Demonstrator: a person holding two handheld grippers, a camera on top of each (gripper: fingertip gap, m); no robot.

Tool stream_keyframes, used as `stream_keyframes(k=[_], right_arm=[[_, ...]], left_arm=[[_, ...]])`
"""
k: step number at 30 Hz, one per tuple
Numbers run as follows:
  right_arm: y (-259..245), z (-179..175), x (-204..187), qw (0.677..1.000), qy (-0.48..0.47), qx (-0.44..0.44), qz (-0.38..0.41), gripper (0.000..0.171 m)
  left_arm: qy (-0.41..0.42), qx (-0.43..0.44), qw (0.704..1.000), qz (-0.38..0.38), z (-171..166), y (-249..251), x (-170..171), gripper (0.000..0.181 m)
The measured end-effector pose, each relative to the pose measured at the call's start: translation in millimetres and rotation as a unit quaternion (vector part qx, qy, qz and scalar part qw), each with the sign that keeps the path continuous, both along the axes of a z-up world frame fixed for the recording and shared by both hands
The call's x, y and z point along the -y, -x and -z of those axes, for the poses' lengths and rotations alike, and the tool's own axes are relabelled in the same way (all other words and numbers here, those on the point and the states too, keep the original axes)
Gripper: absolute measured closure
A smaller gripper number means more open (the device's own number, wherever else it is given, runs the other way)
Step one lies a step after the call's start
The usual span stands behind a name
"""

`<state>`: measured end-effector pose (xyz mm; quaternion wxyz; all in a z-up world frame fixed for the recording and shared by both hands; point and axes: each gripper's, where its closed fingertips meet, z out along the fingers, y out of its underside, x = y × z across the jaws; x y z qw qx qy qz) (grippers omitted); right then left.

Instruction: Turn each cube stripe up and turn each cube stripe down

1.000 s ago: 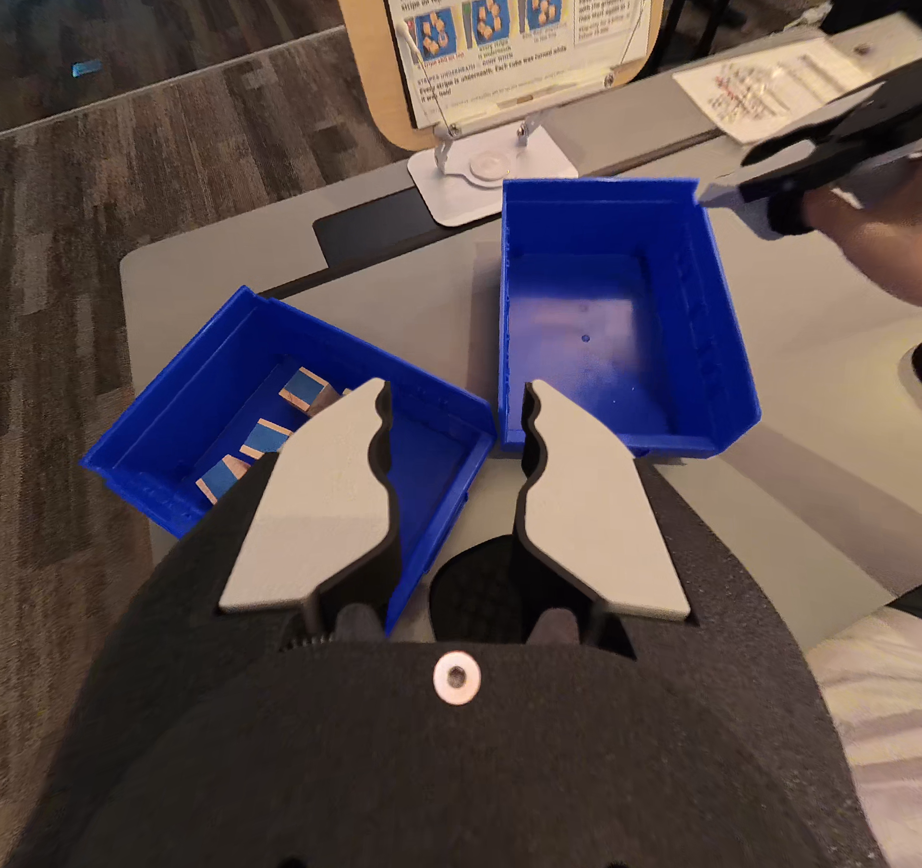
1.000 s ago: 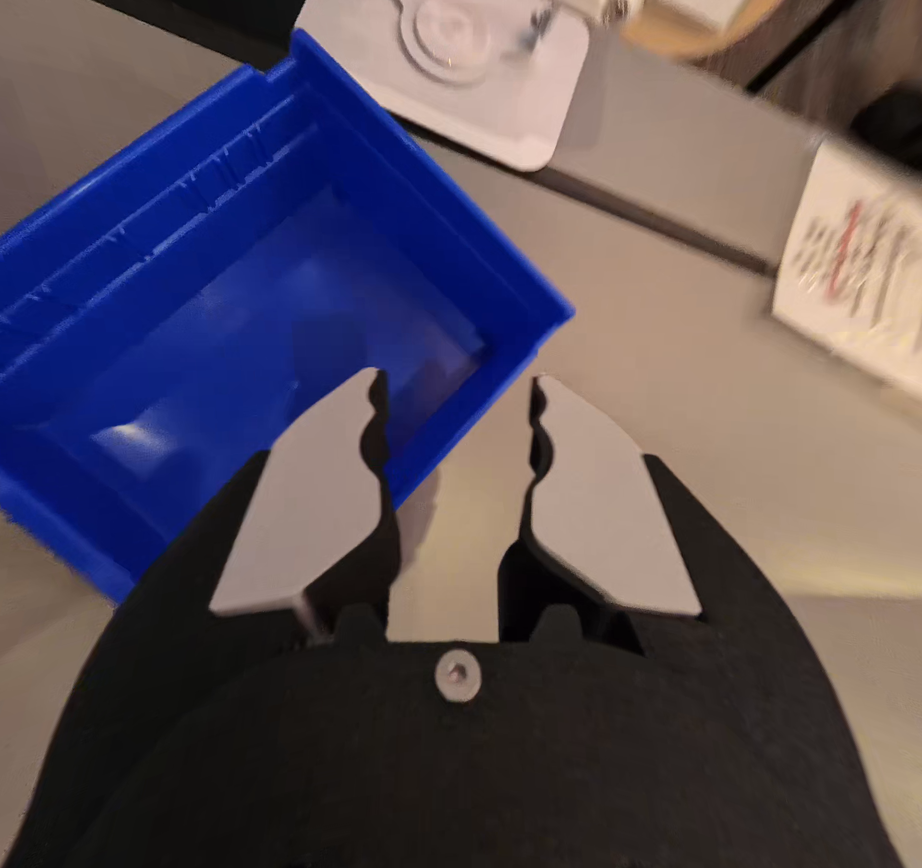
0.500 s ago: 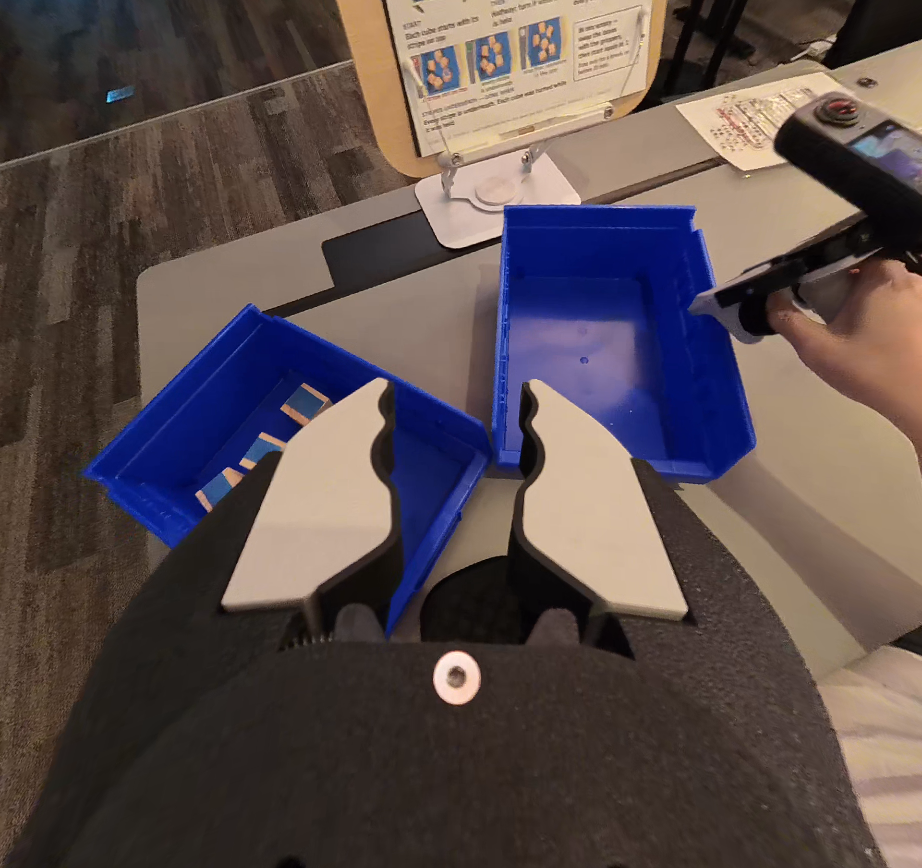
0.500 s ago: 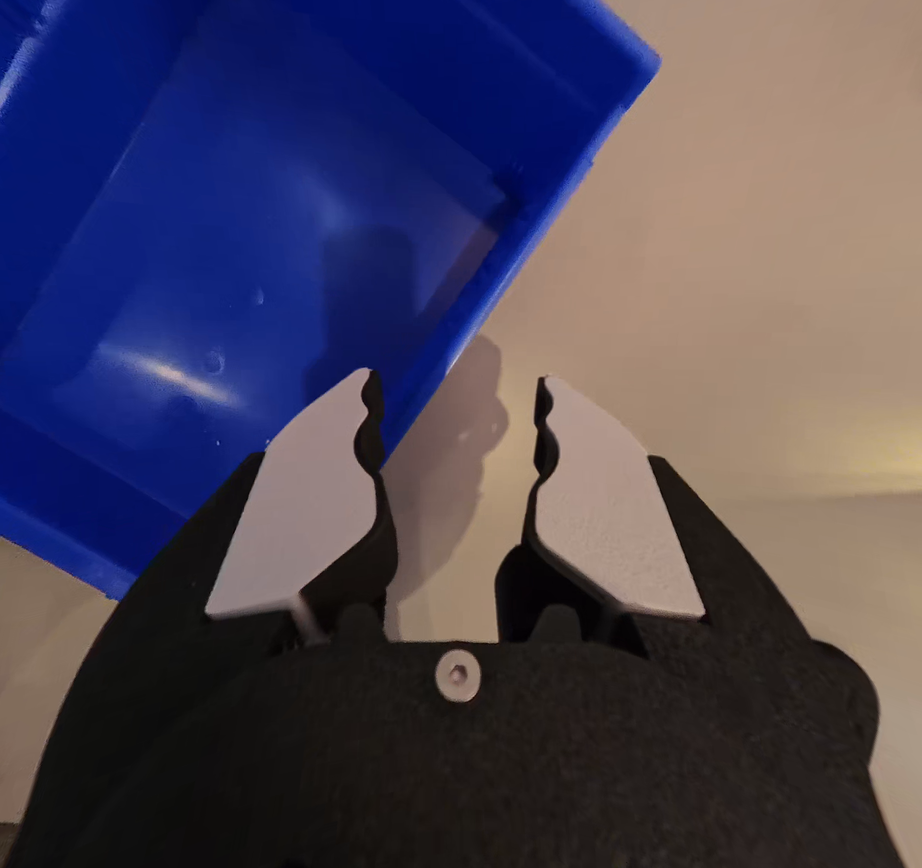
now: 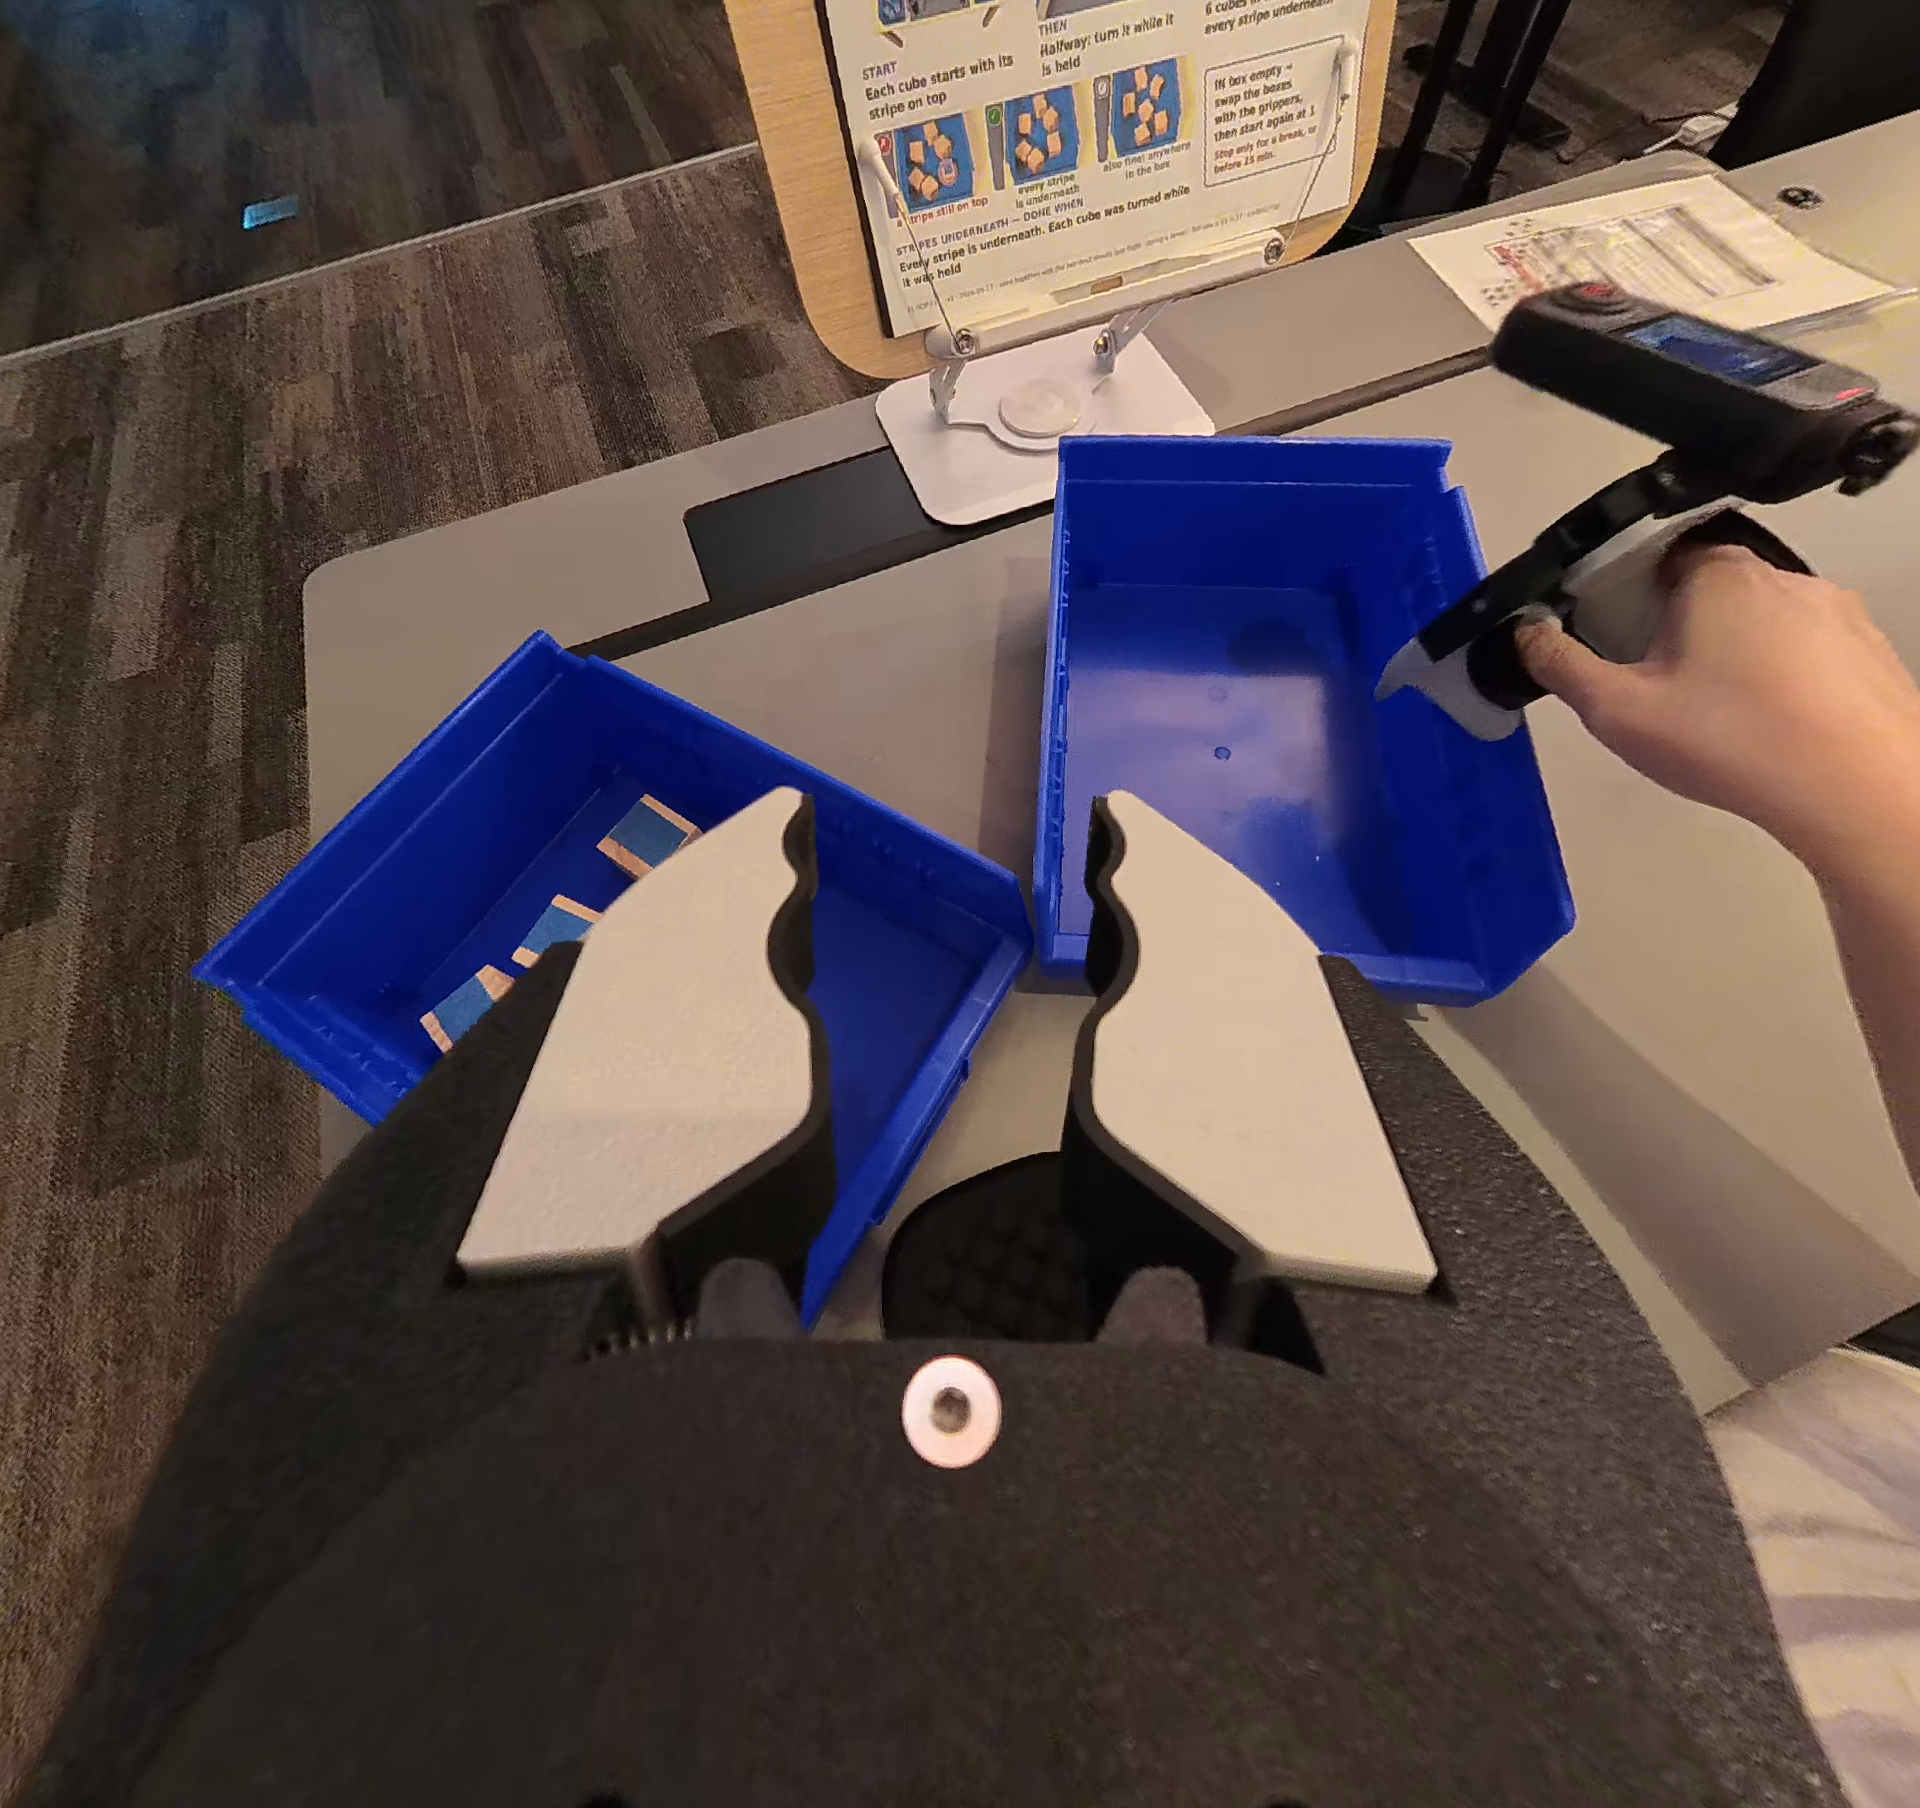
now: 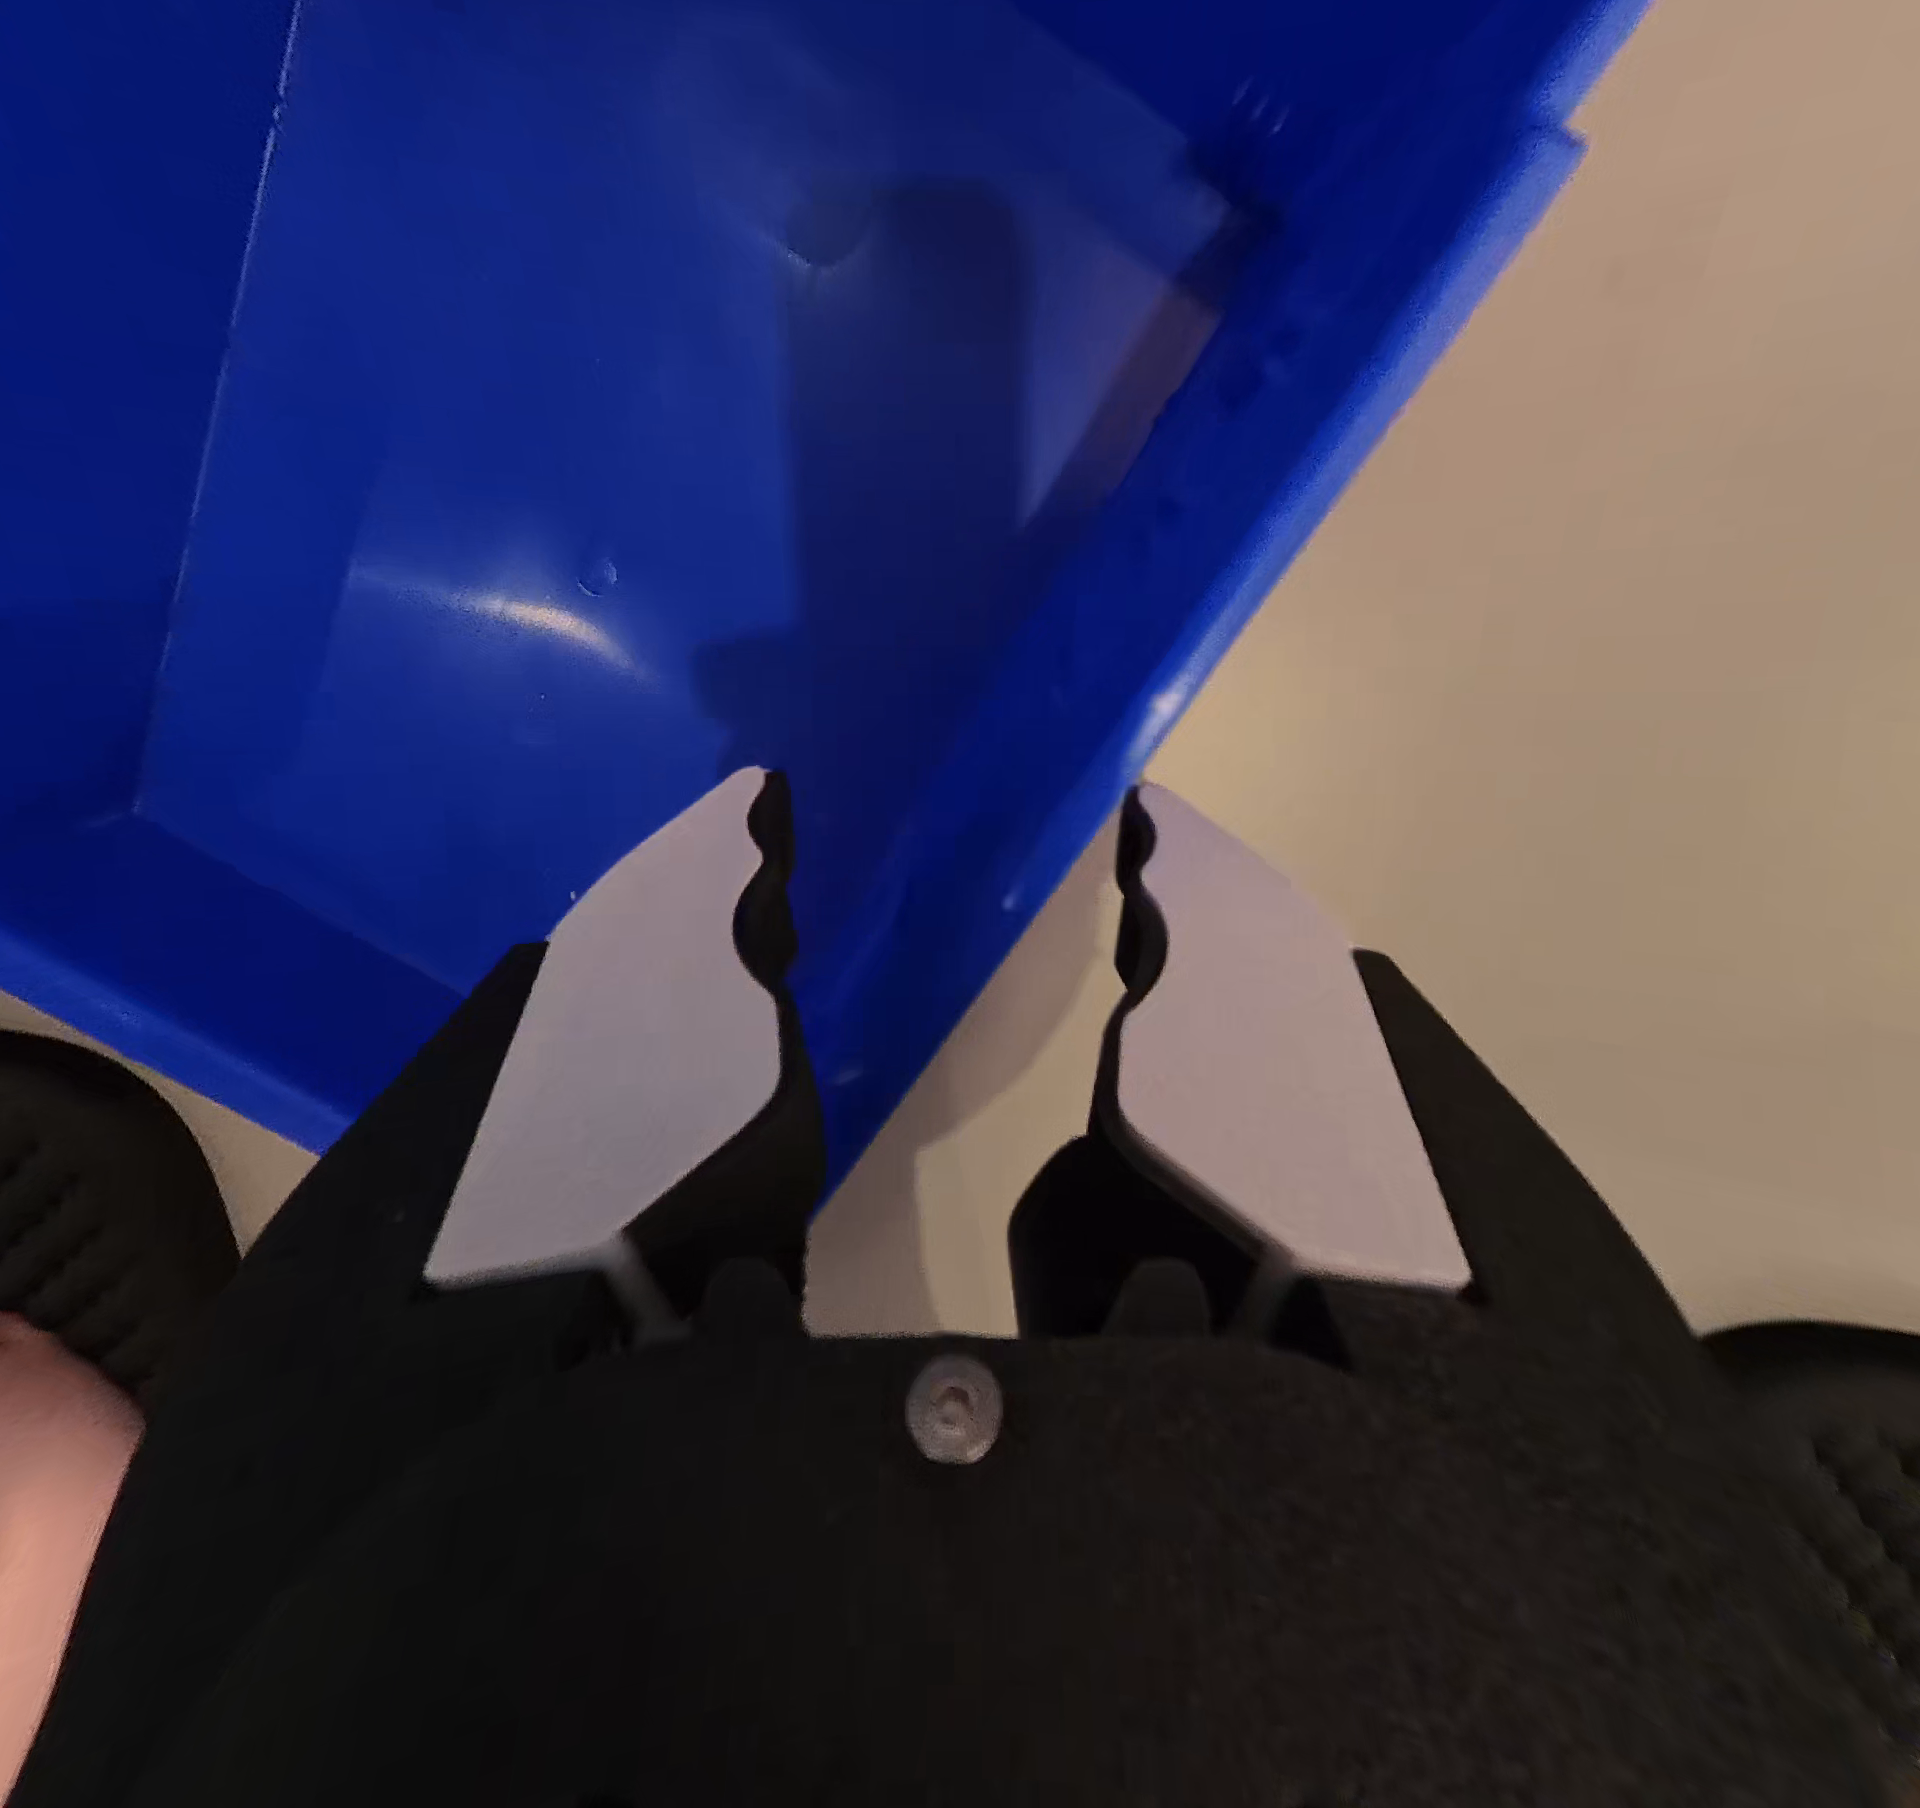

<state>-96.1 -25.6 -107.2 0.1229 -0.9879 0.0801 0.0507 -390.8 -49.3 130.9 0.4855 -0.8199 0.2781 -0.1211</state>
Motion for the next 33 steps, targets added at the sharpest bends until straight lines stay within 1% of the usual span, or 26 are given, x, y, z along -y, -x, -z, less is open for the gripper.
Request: stream_keyframes(k=[1,2,3,7,11,19,27,33], right_arm=[[3,5,0,1.0,0.009,-0.01,-0.001,0.119],[8,10,1,0.999,0.021,-0.03,-0.003,0.13],[8,14,2,0.999,0.032,-0.033,0.002,0.135],[-5,15,1,0.999,0.038,-0.026,0.01,0.149],[-30,17,5,0.999,0.037,-0.022,0.005,0.162],[-89,17,10,0.997,0.05,-0.04,-0.048,0.165],[-170,18,13,0.993,0.06,-0.036,-0.095,0.165],[-249,19,34,0.996,0.05,-0.033,-0.066,0.165]], left_arm=[[-0.002,0.001,1.0,0.001,-1,0,1,0.131],[-0.004,0.002,1.0,0.002,-2,0,2,0.131],[-0.006,0.003,1.0,0.004,-2,0,2,0.131],[-0.007,0.008,1.0,0.008,-3,1,3,0.131],[-0.008,0.007,1.0,0.01,-3,2,4,0.131],[-0.008,-0.007,1.0,0.025,-1,-8,6,0.131],[0.002,-0.041,0.999,0.03,9,-21,0,0.132],[-0.005,-0.043,0.999,0.026,8,-30,-9,0.133]])
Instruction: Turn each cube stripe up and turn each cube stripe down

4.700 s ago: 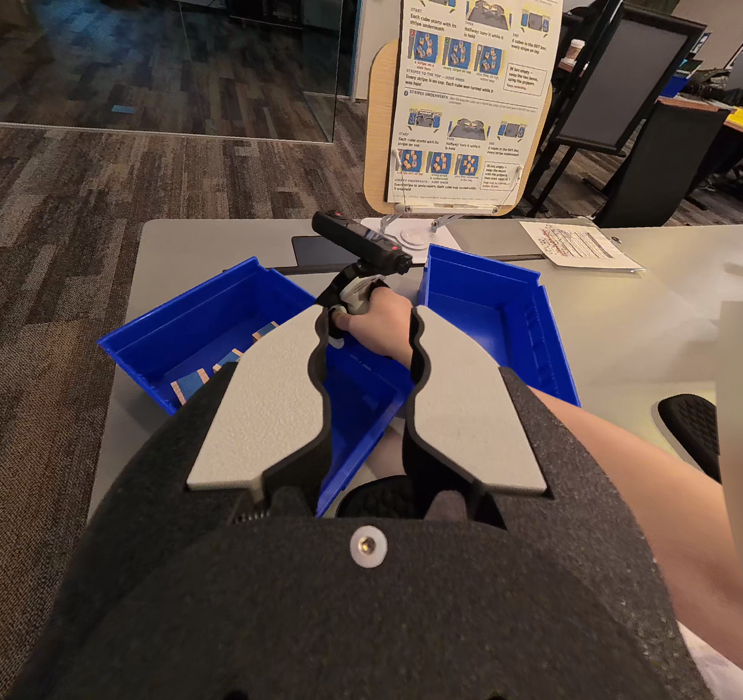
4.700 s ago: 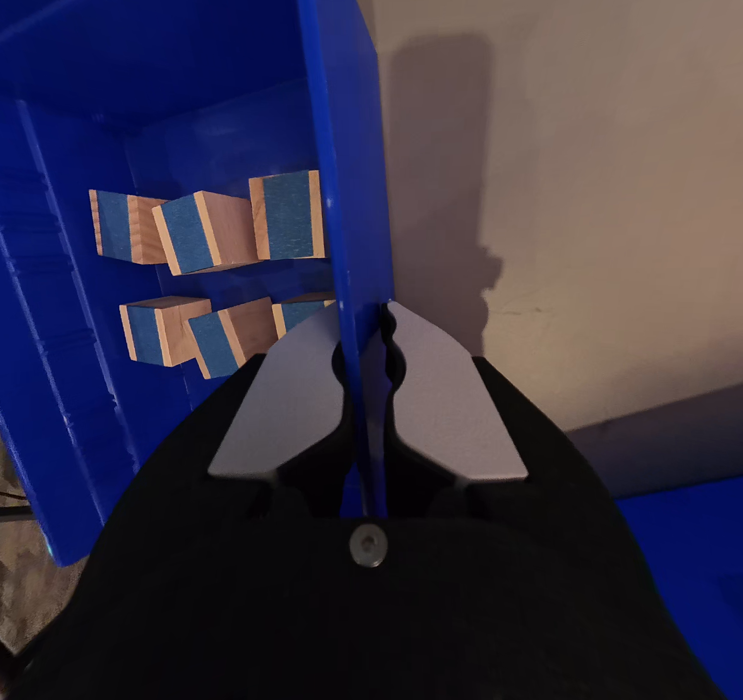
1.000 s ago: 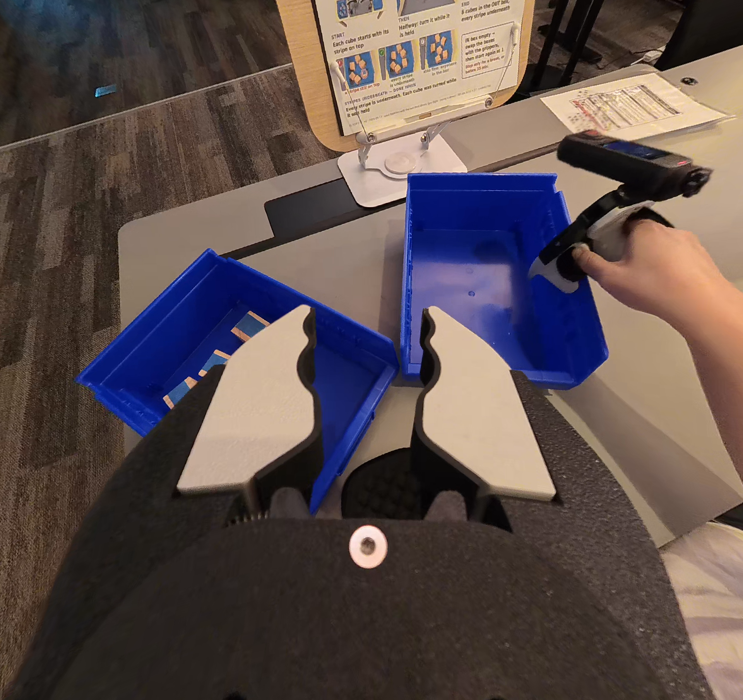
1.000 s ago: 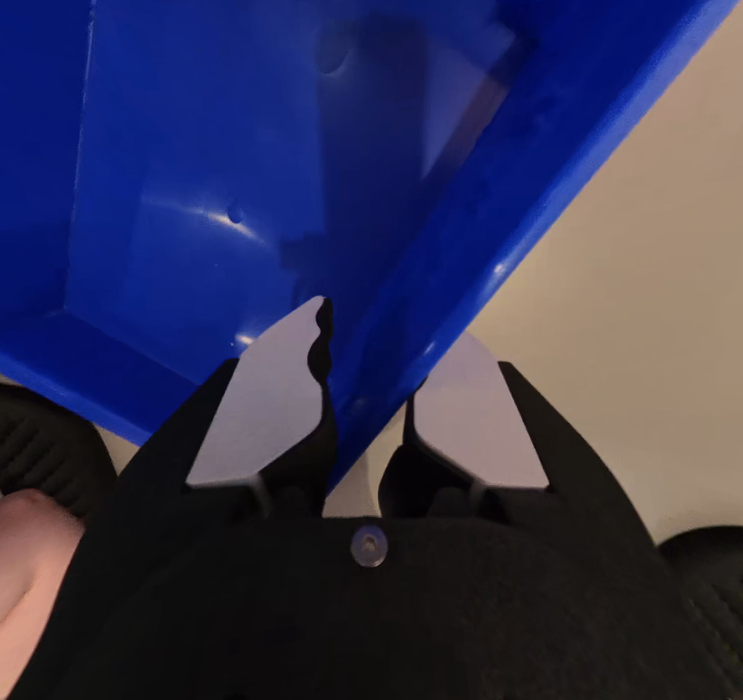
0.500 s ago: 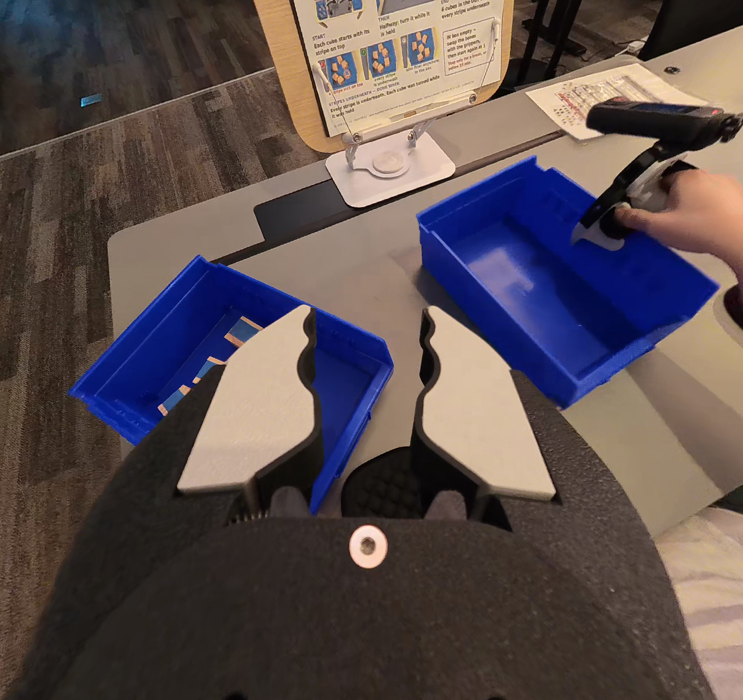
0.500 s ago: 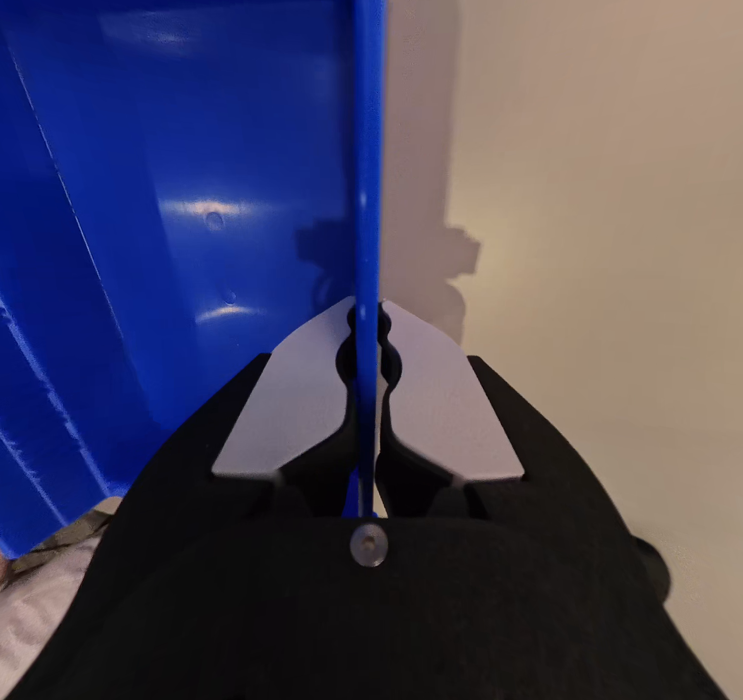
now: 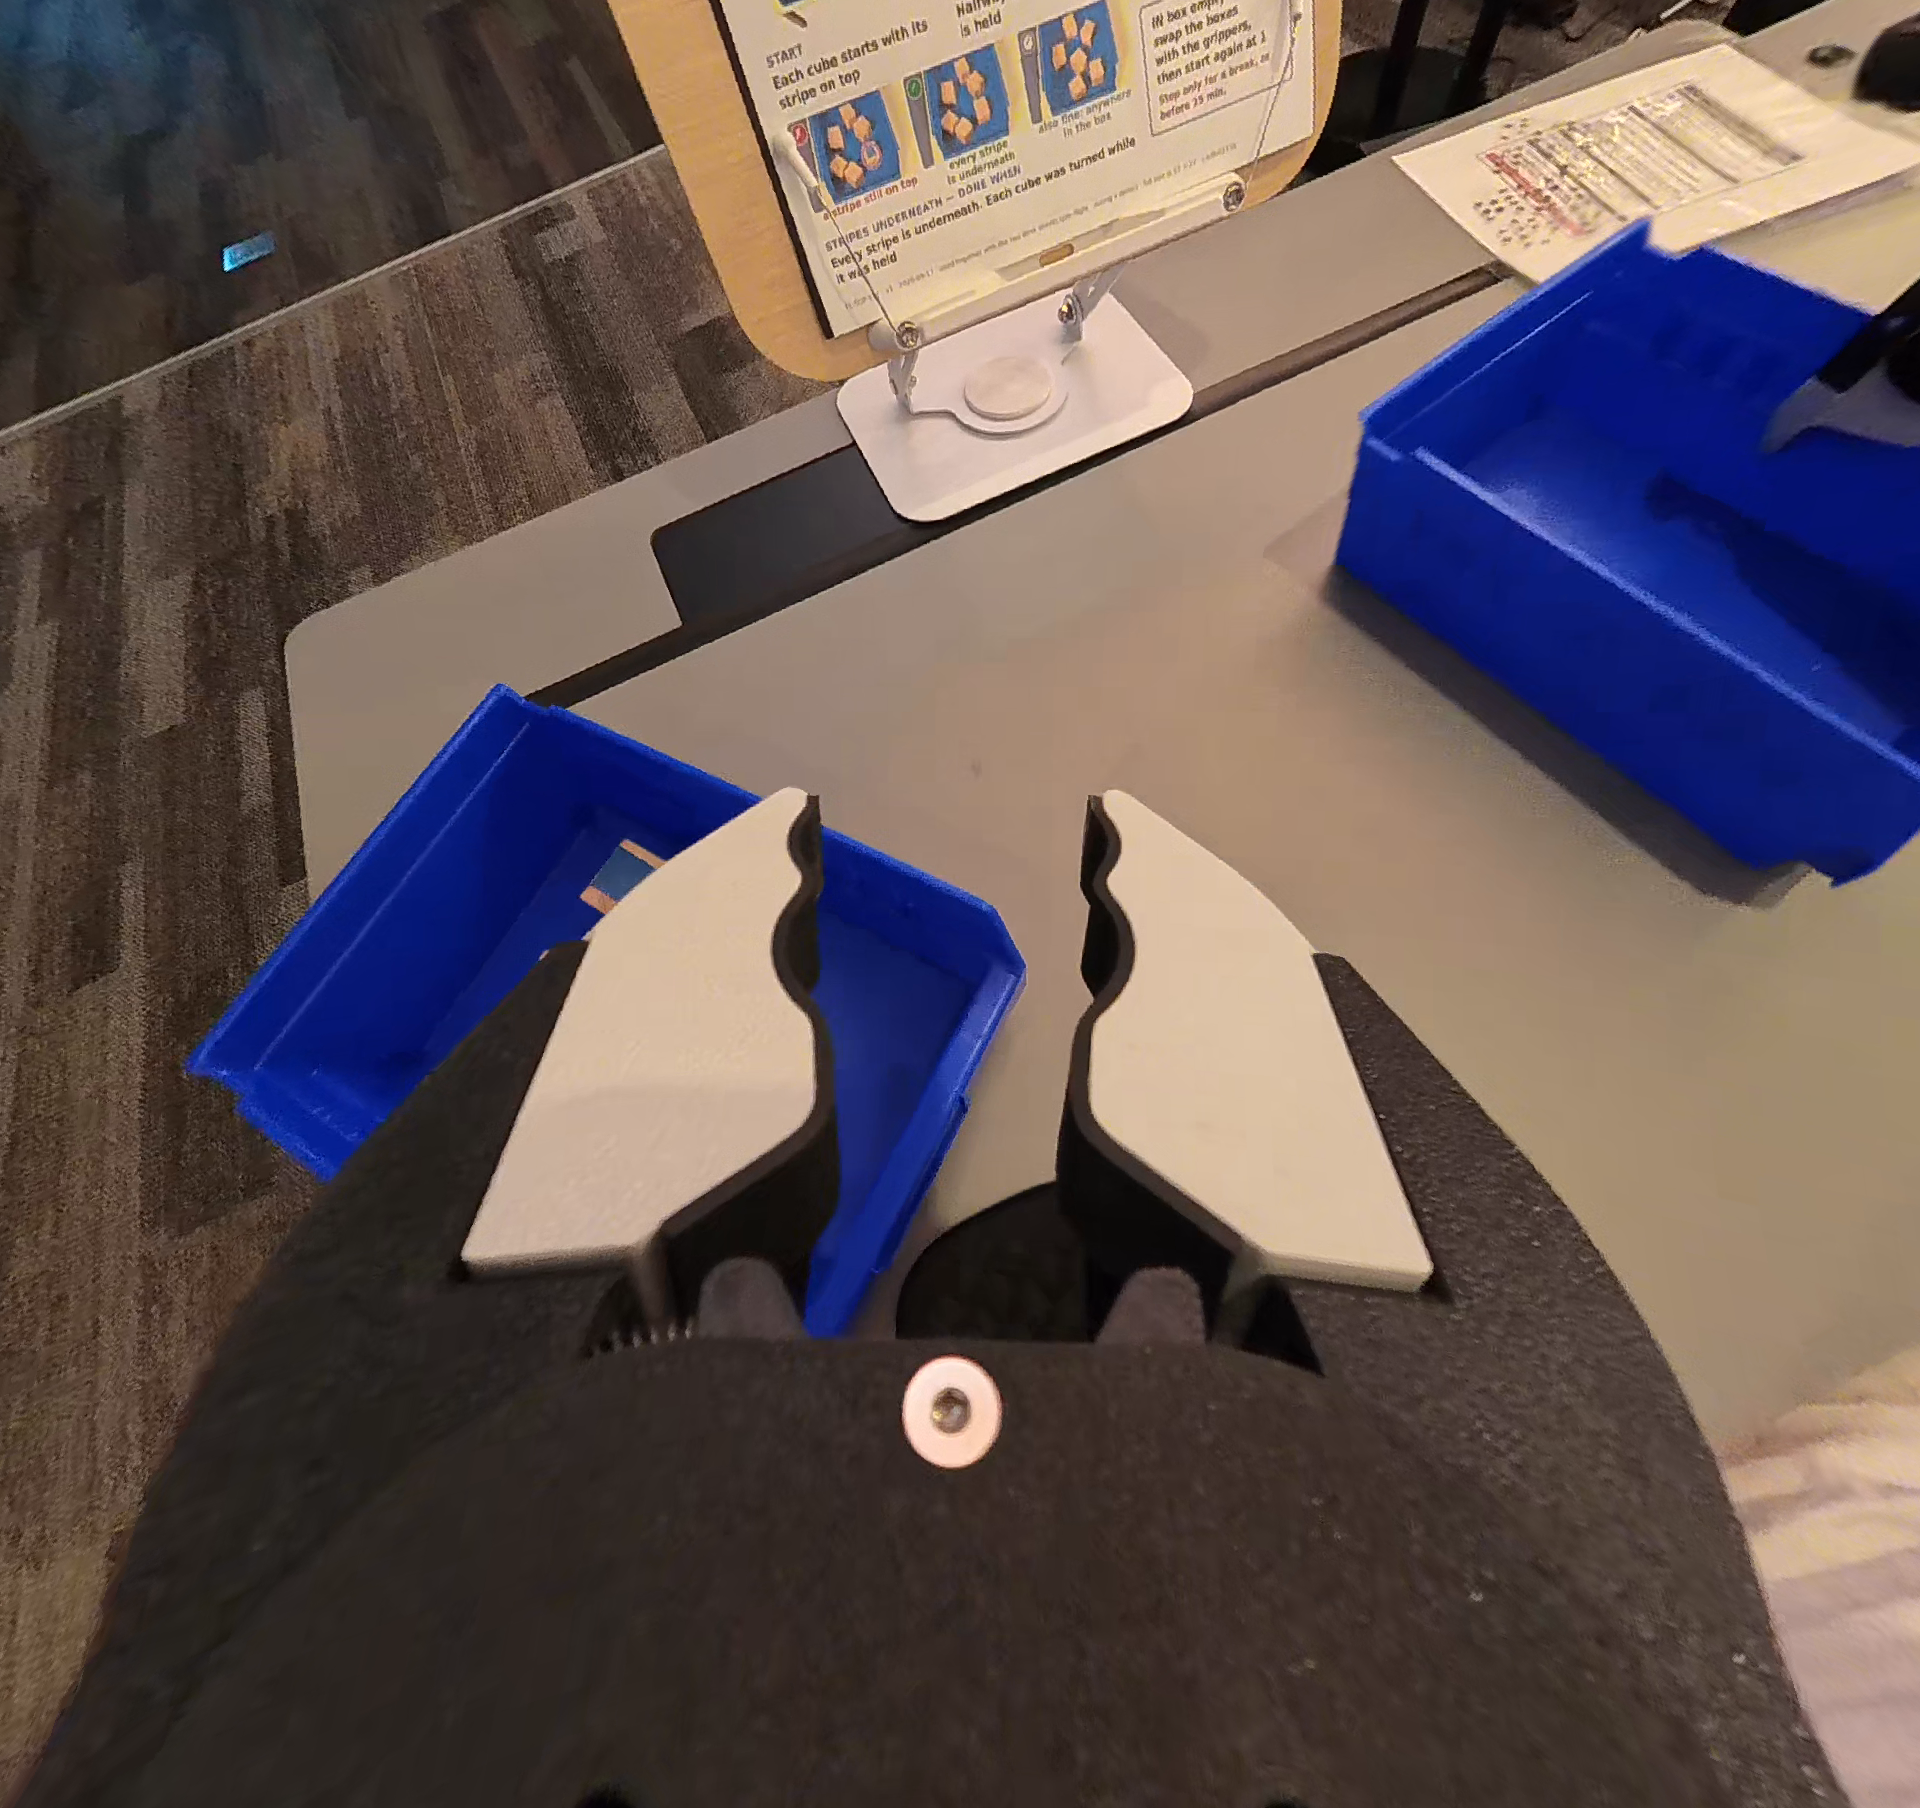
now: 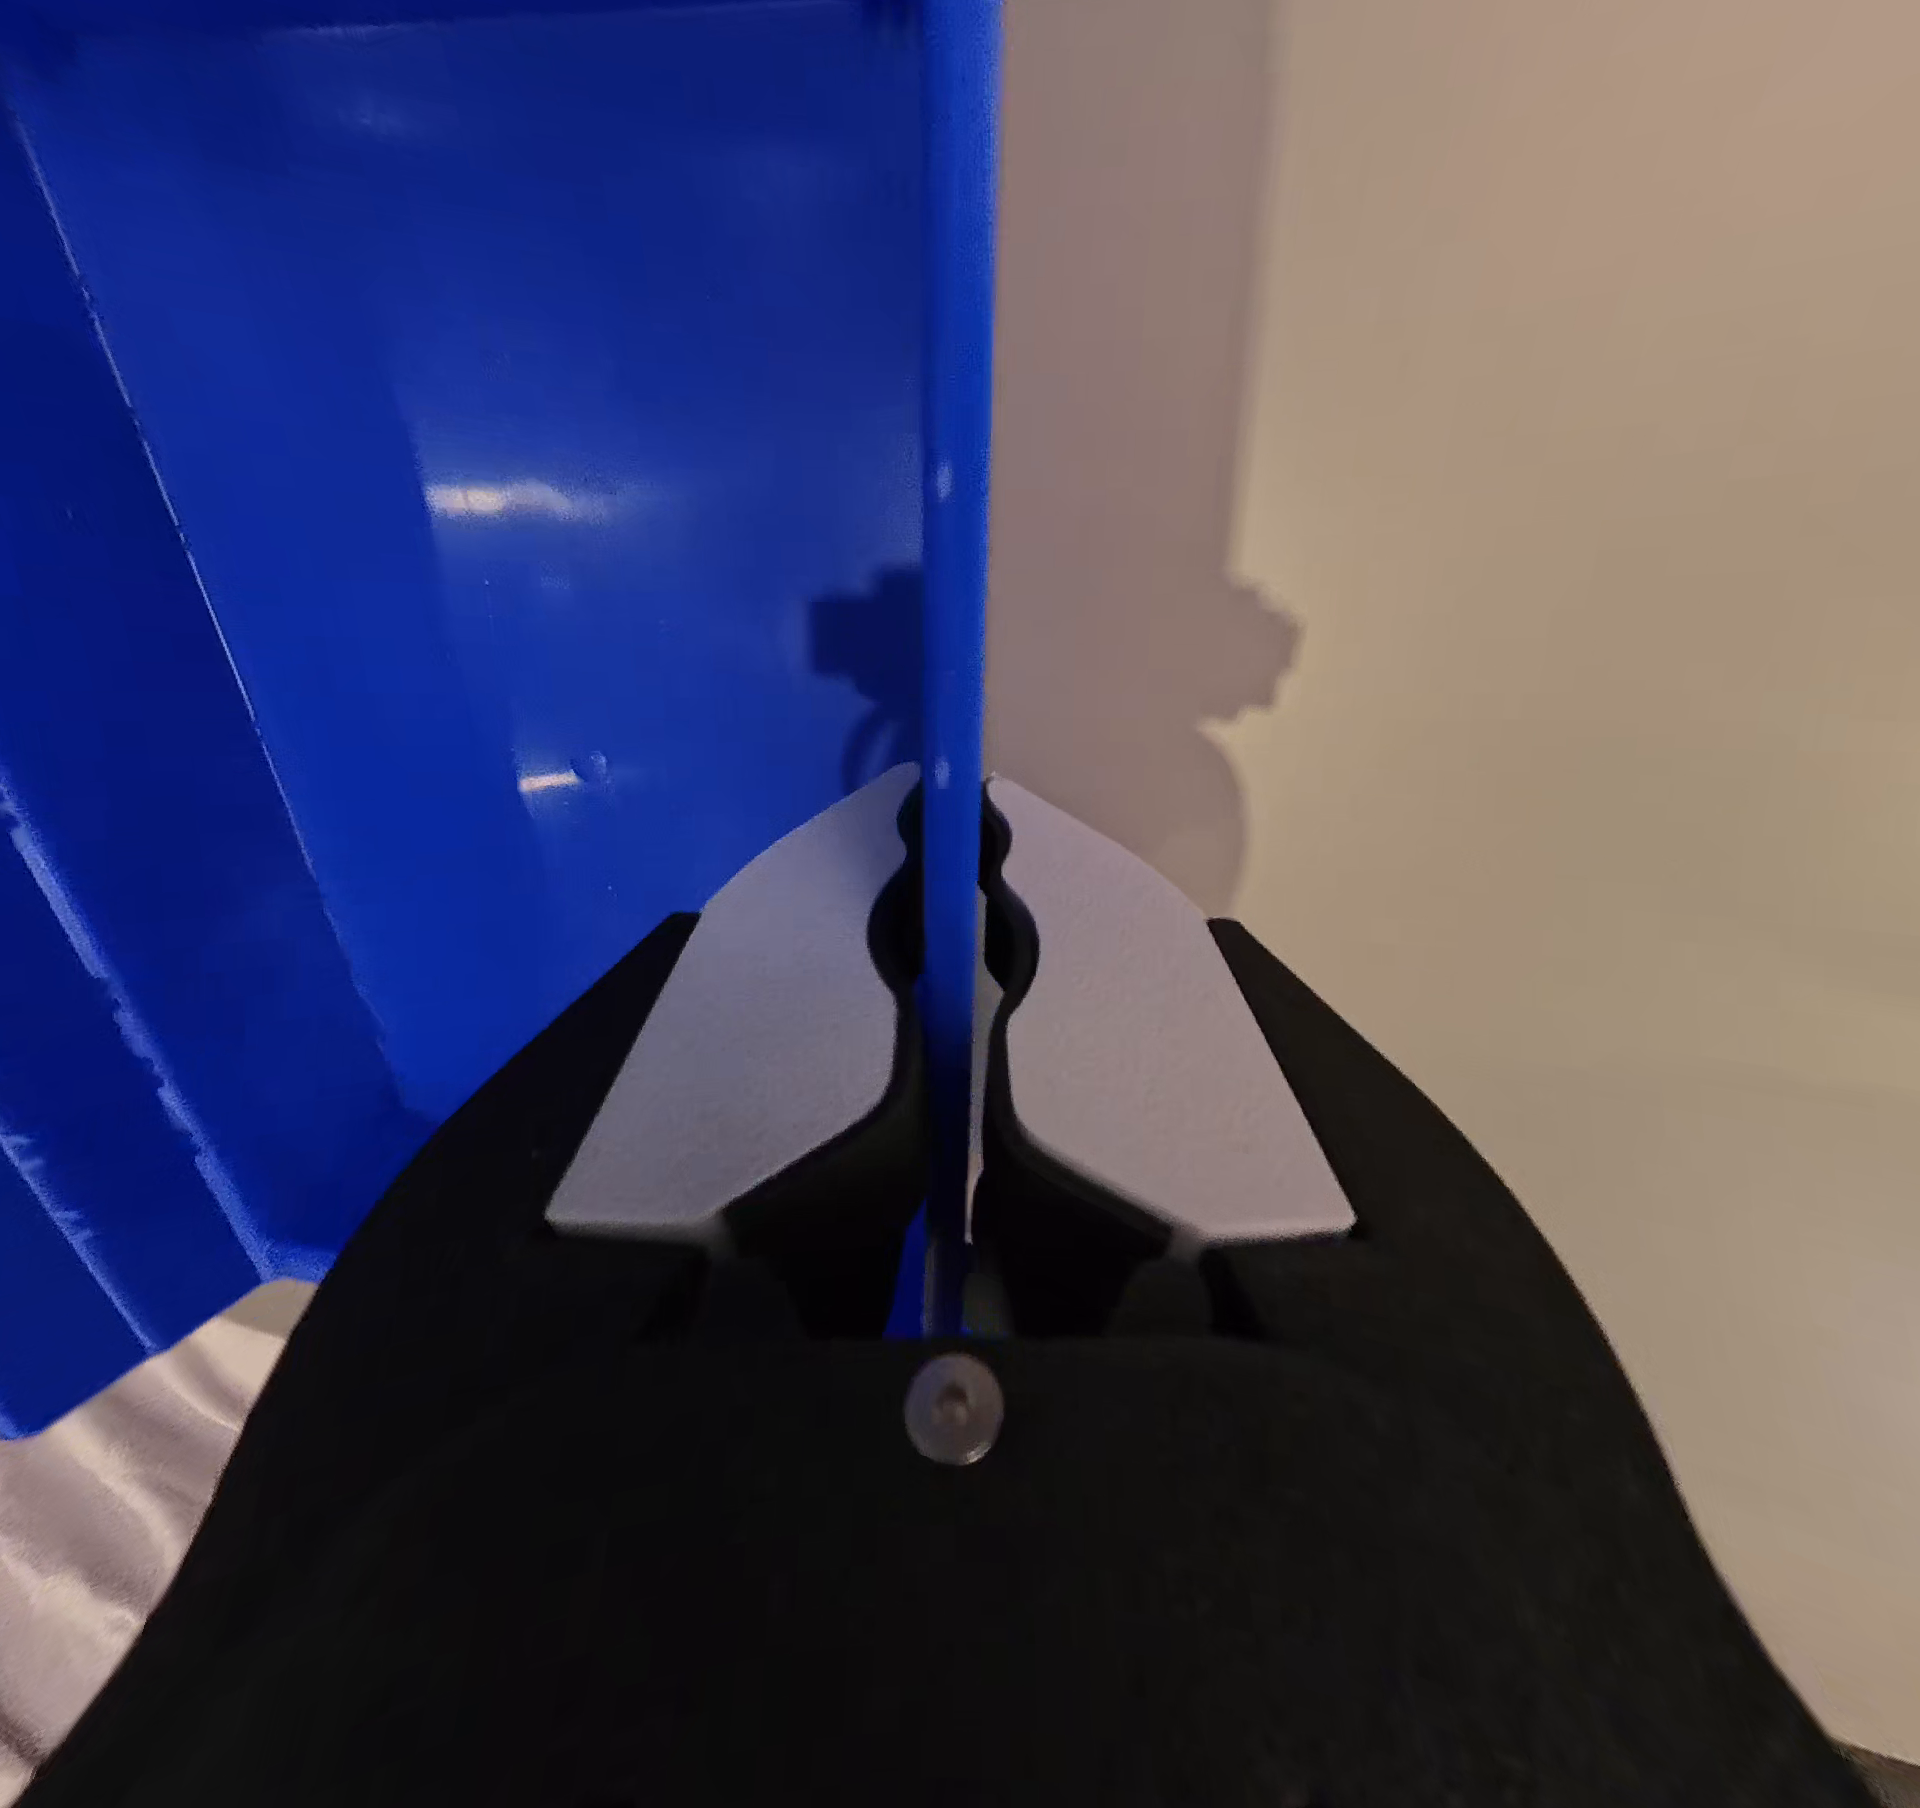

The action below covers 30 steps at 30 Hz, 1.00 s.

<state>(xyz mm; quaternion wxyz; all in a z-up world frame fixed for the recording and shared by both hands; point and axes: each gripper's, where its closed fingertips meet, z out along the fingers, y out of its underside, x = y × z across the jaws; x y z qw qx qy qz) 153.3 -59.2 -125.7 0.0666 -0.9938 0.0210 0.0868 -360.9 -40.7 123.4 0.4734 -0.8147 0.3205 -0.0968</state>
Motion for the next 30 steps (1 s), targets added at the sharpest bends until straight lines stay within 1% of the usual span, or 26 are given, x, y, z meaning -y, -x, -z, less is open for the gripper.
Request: stream_keyframes(k=[7,13,20,24,30], right_arm=[[-84,1,34,0.998,-0.002,0.001,0.058,0.165],[-129,1,54,0.997,-0.003,0.006,0.082,0.165],[-149,2,56,0.996,-0.017,0.011,0.091,0.165],[-154,2,53,0.994,-0.017,0.007,0.104,0.165],[-155,2,50,0.987,-0.013,-0.012,0.157,0.166]], left_arm=[[0.015,-0.03,0.999,-0.013,12,-8,-10,0.133],[0.03,-0.064,0.997,-0.019,25,-19,-18,0.133],[0.042,-0.093,0.995,-0.016,36,-32,-23,0.133],[0.03,-0.082,0.996,-0.016,31,-36,-24,0.135],[0.014,-0.063,0.998,-0.016,21,-33,-21,0.135]])
